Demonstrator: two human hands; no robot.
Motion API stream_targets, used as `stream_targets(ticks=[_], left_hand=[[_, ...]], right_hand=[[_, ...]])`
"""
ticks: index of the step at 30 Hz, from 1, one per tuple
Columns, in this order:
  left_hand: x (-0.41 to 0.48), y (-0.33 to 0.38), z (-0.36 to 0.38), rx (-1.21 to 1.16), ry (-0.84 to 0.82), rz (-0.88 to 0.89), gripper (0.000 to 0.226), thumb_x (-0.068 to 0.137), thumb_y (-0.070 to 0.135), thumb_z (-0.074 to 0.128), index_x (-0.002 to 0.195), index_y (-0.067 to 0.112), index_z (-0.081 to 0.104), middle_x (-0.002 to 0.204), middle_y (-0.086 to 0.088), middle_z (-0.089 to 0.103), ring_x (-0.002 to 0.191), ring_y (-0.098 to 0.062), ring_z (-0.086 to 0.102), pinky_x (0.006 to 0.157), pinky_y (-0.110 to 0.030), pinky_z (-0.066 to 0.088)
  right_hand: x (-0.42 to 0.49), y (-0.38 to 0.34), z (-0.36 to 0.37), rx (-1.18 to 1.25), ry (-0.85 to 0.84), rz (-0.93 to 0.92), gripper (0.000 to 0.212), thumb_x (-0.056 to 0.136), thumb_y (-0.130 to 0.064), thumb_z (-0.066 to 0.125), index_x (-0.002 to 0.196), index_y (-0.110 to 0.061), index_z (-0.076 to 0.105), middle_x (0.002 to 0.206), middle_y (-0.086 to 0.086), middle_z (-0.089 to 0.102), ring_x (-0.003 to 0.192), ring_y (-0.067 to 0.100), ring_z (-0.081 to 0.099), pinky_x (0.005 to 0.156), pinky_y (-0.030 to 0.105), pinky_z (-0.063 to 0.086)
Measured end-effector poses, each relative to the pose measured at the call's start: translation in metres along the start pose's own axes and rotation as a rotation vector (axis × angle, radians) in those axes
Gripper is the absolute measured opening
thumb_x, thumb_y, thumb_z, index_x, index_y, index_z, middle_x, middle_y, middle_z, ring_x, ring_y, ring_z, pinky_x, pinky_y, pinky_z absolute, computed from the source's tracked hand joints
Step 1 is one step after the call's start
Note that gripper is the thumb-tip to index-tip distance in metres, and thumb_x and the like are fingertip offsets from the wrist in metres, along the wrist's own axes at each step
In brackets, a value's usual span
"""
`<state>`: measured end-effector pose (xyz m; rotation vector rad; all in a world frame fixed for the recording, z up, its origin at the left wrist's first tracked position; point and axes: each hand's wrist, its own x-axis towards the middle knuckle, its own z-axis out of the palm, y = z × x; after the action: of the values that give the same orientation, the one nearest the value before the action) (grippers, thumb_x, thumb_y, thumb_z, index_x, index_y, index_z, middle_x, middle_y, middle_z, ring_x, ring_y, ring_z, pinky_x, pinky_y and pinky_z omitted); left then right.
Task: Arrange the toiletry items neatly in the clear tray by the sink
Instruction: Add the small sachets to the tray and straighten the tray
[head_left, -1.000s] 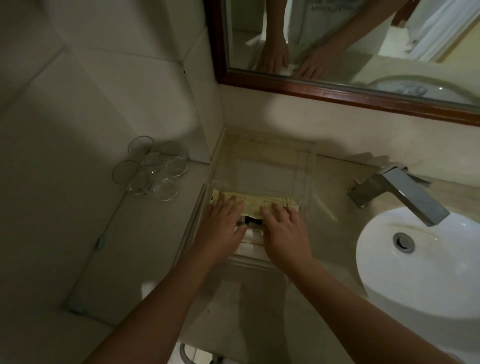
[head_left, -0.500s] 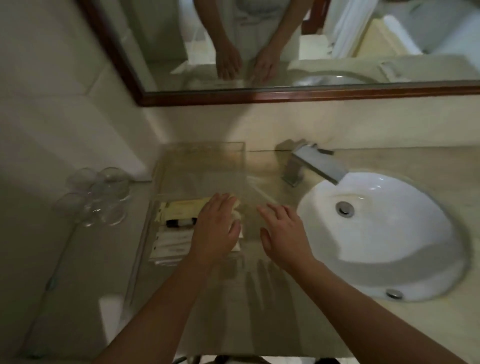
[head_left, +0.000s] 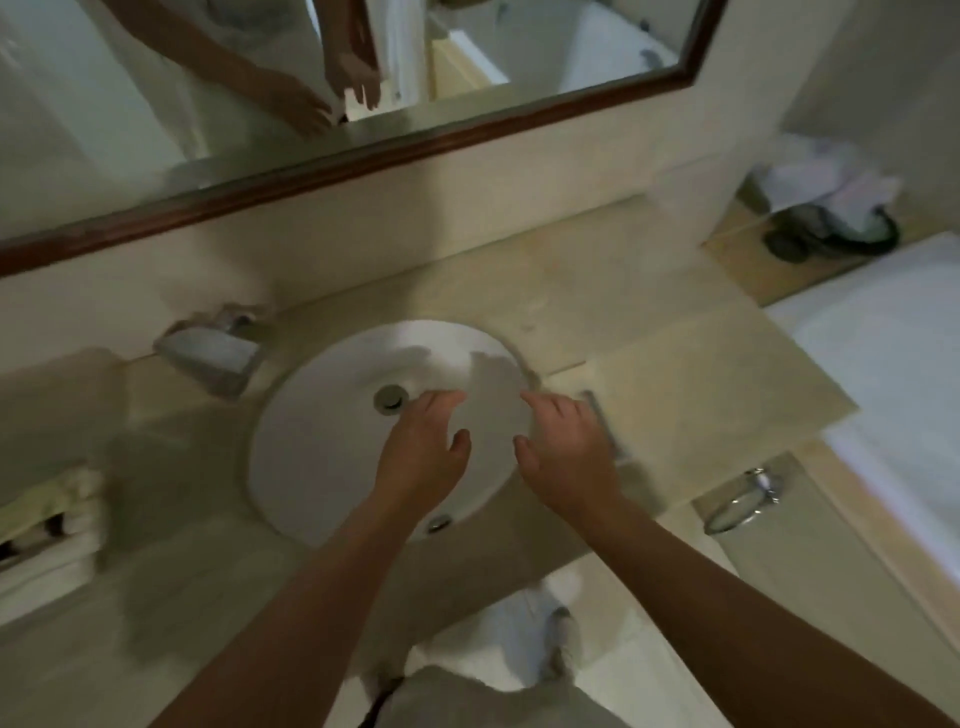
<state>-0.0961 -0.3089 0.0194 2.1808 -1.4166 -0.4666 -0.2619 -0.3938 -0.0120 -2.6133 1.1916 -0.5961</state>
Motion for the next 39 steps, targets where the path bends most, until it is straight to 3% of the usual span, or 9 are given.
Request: stream_targets(ticks=[7,12,15,19,25,31,35,37,39], left_hand=[[0.046,0.060,0.064,0.011,-0.187,-0.029,0.044,0.092,0.024,0.053,0.135,0.019,0.046,0.138,-0.003,0.048,0.127,-0.020,0.044,0.103,-0.030,0.036],[0.048,0.061,0.068,0.010,-0.182,-0.072,0.044,0.091,0.022,0.055,0.133,0.018,0.047,0.133,-0.005,0.051,0.121,-0.021,0.049,0.100,-0.030,0.038],[0.044,0.051,0.059,-0.044,-0.157,-0.155,0.048,0.090,0.030,0.059,0.135,0.021,0.045,0.133,-0.003,0.050,0.120,-0.019,0.050,0.098,-0.030,0.040],[0.032,0.032,0.021,-0.407,-0.022,-0.446,0.064,0.082,0.041,0.068,0.138,0.025,0.040,0.132,0.004,0.047,0.113,-0.016,0.053,0.093,-0.037,0.047],[-0.045,-0.030,-0.065,-0.590,0.210,-0.661,0.022,0.067,0.030,0.076,0.079,0.013,0.069,0.068,-0.004,0.064,0.063,-0.017,0.057,0.064,-0.033,0.048],[-0.146,-0.118,-0.145,-0.726,0.558,-0.744,0.005,0.078,0.005,0.072,0.074,0.004,0.069,0.054,0.005,0.058,0.050,-0.004,0.050,0.051,-0.018,0.042],[-0.200,-0.202,-0.187,-0.767,0.698,-0.798,0.009,0.079,0.010,0.073,0.077,0.003,0.068,0.061,-0.001,0.063,0.054,-0.009,0.055,0.058,-0.024,0.047],[-0.221,-0.253,-0.204,-0.782,0.654,-0.830,0.013,0.078,0.013,0.075,0.084,0.003,0.068,0.074,-0.008,0.068,0.066,-0.017,0.061,0.067,-0.035,0.051],[-0.235,-0.295,-0.221,-0.724,0.519,-0.867,0.041,0.074,0.022,0.079,0.105,-0.001,0.065,0.100,-0.016,0.069,0.089,-0.025,0.065,0.075,-0.037,0.054]], right_hand=[[-0.004,0.099,-0.010,-0.068,-0.249,0.493,0.061,0.083,-0.058,0.059,0.122,-0.012,0.052,0.113,0.009,0.061,0.100,0.030,0.058,0.083,0.041,0.048],[0.000,0.099,-0.001,0.055,-0.323,0.576,0.035,0.081,-0.037,0.067,0.105,-0.014,0.055,0.101,0.007,0.065,0.092,0.029,0.063,0.072,0.037,0.047],[0.005,0.092,-0.003,0.245,-0.384,0.542,0.036,0.085,-0.031,0.066,0.116,-0.013,0.059,0.109,0.008,0.065,0.099,0.028,0.062,0.076,0.033,0.044],[0.011,0.048,-0.001,0.445,-0.472,0.320,0.040,0.084,-0.028,0.068,0.122,-0.015,0.059,0.116,0.004,0.063,0.103,0.022,0.060,0.080,0.027,0.042],[0.016,-0.073,0.015,0.503,-0.653,-0.095,0.033,0.079,-0.025,0.072,0.110,-0.017,0.061,0.103,-0.001,0.059,0.091,0.019,0.058,0.079,0.034,0.050],[0.006,-0.211,0.046,0.564,-0.701,-0.246,0.034,0.078,-0.027,0.074,0.109,-0.024,0.060,0.093,-0.006,0.059,0.080,0.013,0.056,0.067,0.024,0.038],[-0.006,-0.303,0.081,0.608,-0.804,-0.195,0.032,0.081,-0.032,0.074,0.109,-0.026,0.059,0.084,0.000,0.066,0.073,0.015,0.063,0.061,0.024,0.049],[-0.011,-0.345,0.101,0.593,-0.797,-0.169,0.032,0.081,-0.038,0.073,0.108,-0.027,0.060,0.084,-0.004,0.066,0.072,0.012,0.063,0.062,0.027,0.053],[-0.015,-0.382,0.114,0.576,-0.788,-0.143,0.031,0.083,-0.036,0.072,0.109,-0.028,0.060,0.084,-0.007,0.063,0.070,0.006,0.060,0.055,0.016,0.049]])
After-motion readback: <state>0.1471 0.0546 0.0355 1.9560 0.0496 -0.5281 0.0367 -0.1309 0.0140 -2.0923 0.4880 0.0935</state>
